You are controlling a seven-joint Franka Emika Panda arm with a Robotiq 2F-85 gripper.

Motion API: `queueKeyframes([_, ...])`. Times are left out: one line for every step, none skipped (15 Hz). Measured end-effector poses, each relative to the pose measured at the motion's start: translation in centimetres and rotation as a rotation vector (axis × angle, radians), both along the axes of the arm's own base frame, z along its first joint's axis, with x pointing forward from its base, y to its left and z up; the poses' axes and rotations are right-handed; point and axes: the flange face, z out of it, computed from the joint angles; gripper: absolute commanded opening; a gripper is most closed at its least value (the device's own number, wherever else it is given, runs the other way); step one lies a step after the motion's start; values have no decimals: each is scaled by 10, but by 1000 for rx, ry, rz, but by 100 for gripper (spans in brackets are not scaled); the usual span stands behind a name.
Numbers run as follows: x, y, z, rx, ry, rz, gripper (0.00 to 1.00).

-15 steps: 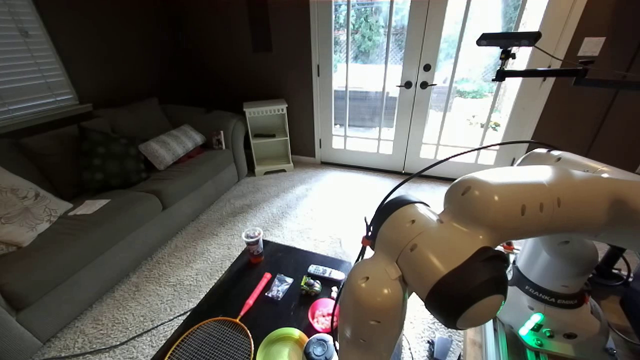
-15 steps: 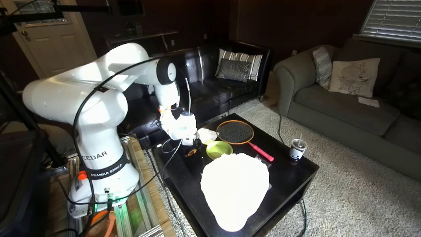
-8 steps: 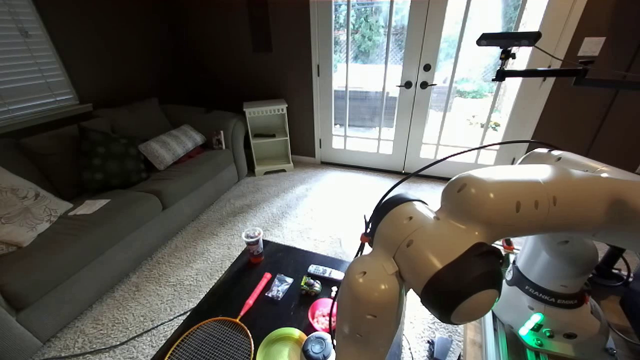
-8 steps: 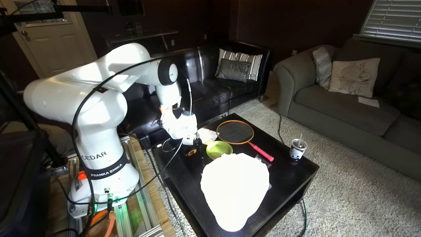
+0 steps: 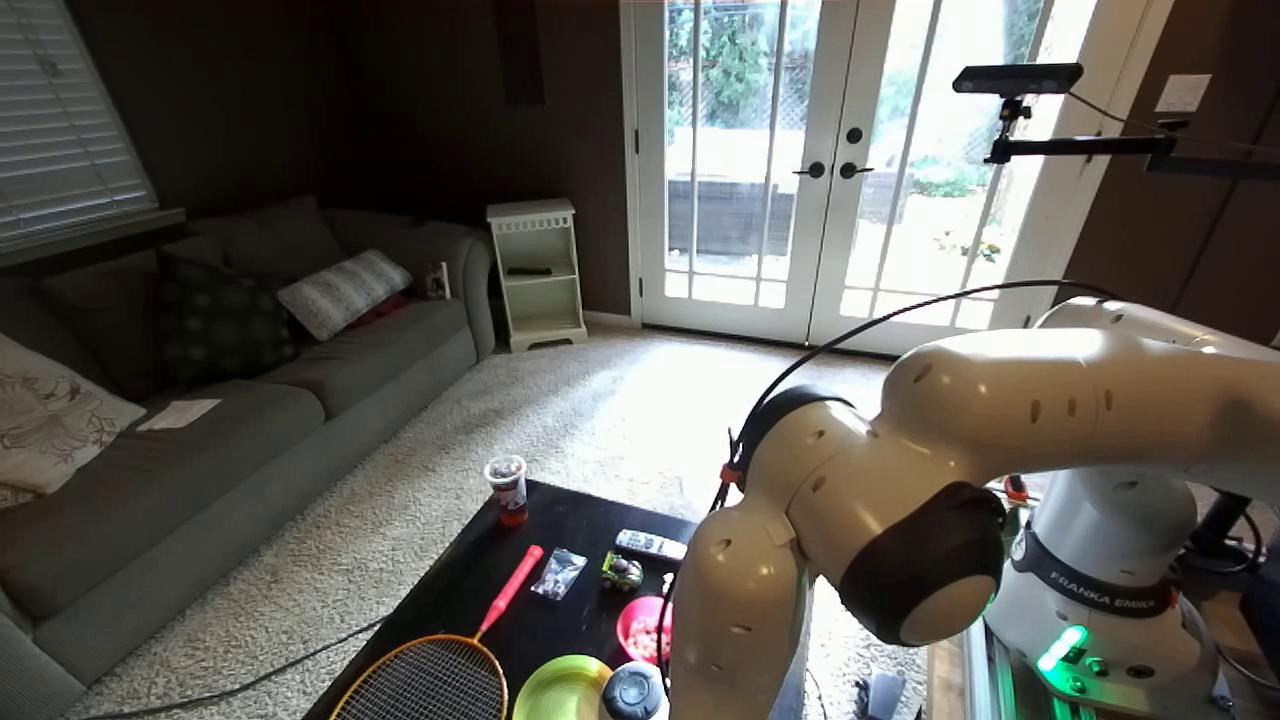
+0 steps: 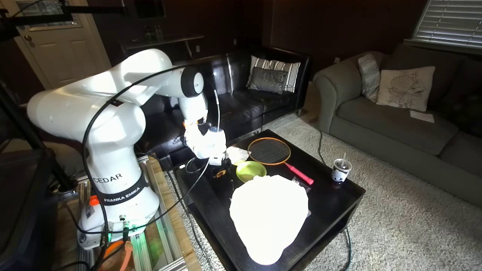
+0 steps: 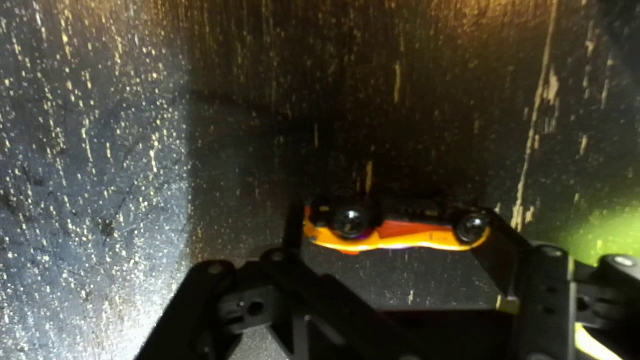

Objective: Slightly shift the orange object to the right

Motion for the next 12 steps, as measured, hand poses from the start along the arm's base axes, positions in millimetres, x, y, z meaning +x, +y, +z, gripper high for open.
queueKeyframes([0,0,0,1,-1,-1,58])
queueKeyframes([1,1,0,1,-1,-1,58])
queueKeyframes([1,1,0,1,-1,-2,58])
queueKeyframes([1,1,0,1,-1,-3,58])
queueKeyframes([1,1,0,0,-1,-3,58])
queueKeyframes([1,1,1,-5,-2,-2,58])
queueKeyframes([1,1,1,-14,-2,0,58])
queueKeyframes([1,3,2,-29,-2,6,58])
queueKeyframes([1,4,4,-47,-1,14,58])
queueKeyframes([-1,8,5,-69,1,25,58])
queueKeyframes([-3,12,6,-92,3,38,58])
queueKeyframes([-5,18,7,-117,8,53,58])
